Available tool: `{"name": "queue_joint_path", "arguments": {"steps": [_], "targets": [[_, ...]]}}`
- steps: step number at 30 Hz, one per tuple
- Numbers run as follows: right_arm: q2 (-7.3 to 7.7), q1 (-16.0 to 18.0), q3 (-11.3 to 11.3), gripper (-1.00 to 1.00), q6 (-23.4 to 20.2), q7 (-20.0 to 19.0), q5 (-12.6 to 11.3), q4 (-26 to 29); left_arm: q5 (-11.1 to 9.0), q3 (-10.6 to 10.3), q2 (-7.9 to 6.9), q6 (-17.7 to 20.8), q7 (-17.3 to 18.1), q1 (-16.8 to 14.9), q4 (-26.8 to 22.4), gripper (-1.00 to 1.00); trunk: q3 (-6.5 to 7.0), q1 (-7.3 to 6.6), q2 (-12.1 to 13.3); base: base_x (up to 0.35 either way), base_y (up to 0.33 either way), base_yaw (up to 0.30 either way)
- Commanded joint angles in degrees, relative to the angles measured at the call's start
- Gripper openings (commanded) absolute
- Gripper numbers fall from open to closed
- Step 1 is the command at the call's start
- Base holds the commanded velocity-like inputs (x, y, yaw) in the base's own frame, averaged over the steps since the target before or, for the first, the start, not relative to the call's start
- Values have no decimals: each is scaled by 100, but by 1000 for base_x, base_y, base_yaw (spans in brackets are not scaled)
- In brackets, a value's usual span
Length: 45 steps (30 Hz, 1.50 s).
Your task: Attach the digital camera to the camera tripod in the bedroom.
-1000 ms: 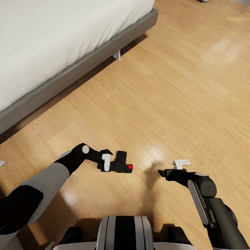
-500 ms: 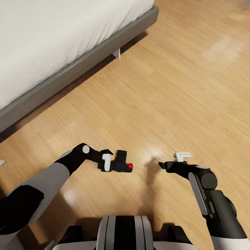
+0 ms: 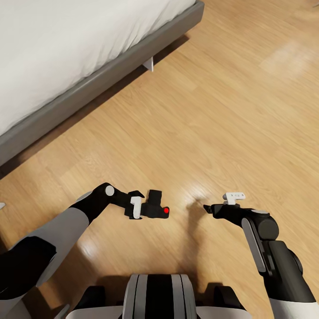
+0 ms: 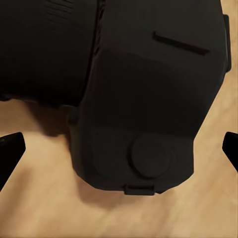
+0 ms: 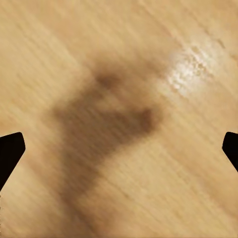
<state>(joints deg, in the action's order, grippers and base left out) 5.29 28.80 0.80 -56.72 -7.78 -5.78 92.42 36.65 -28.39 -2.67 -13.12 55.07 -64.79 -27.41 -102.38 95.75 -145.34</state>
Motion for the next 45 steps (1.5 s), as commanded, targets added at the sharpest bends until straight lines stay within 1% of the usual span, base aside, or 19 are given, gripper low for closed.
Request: {"name": "queue_joint_path", "arguments": {"steps": [1,18,19,28,41,43,44,45], "targets": [[1,2,5,100,-26,14,-46,4,27,-17,-4,-33,-1,-2,-9,100,-6,-1,-1,0,0,0],[-31,-18,7,100,-23,13,-46,6,35,-16,-5,-72,-26,1,-9,100,-17,-1,-1,0,0,0],[-32,-19,7,100,-23,13,-46,5,35,-13,-5,-94,-27,1,-9,-100,-17,-1,-1,0,0,0],[-33,-27,2,100,-23,13,-46,5,12,14,-13,-218,-39,1,-2,-100,-18,-1,-1,0,0,0],[-37,-49,-16,100,-23,13,-46,8,-5,7,-3,-234,3,1,-24,-100,-18,-1,-1,0,0,0],[-37,-52,-21,100,-23,13,-46,6,-8,0,-2,-234,13,11,-87,-100,-18,-1,-1,0,0,0],[-37,-55,-24,100,-23,13,-46,6,7,-9,-6,-229,17,39,-298,-100,-18,-1,-1,0,0,0],[-37,-58,-26,100,-23,13,-46,6,11,-11,-7,-220,20,51,-386,-100,-18,-1,-1,0,0,0]]}}
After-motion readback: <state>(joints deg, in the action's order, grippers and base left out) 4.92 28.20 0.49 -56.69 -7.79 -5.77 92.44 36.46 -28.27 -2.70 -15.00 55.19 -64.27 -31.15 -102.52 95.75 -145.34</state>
